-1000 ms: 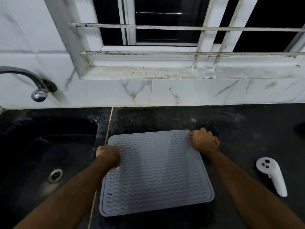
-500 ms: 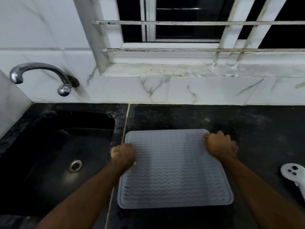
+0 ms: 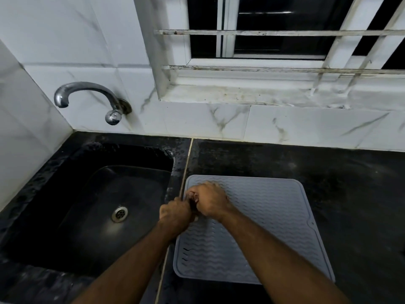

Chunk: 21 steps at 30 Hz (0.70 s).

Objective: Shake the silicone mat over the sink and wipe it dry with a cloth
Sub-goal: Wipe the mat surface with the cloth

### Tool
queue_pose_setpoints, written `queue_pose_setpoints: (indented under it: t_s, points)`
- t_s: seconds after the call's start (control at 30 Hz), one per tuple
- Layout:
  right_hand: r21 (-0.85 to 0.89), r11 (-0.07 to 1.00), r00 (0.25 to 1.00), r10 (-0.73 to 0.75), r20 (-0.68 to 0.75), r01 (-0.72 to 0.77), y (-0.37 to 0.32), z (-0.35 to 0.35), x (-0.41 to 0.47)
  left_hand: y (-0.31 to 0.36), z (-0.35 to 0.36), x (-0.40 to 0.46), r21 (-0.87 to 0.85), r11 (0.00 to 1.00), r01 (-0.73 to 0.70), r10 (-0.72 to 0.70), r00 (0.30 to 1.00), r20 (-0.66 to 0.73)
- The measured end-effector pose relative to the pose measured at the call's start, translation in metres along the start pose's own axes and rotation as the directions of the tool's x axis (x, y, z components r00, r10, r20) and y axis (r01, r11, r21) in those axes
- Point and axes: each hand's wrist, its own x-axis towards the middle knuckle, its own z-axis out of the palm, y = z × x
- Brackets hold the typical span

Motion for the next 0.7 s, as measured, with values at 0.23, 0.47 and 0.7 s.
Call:
queue_pose_setpoints:
  t_s: [0.23,0.47,0.7]
  points:
    - [-0.037,0.998,0.999,0.048,0.005,-0.048,0.01,-0.005,0.002,-0.001,0.005,0.003,-0.014,1.0,0.017,-0.017,1.0,-0.013]
    - [0.032,0.999,1.0,0.011,-0.006,-0.011,0.001,-0.003,0.001,0.0,-0.001,0.003,0.046,0.999,0.013,-0.012,1.0,-0.012]
    - [0.008,1.0,1.0,0.024,-0.002,-0.024,0.026,-0.003,-0.01,0.003,-0.006,0.006,0.074,0.997,0.001,0.0,1.0,-0.009]
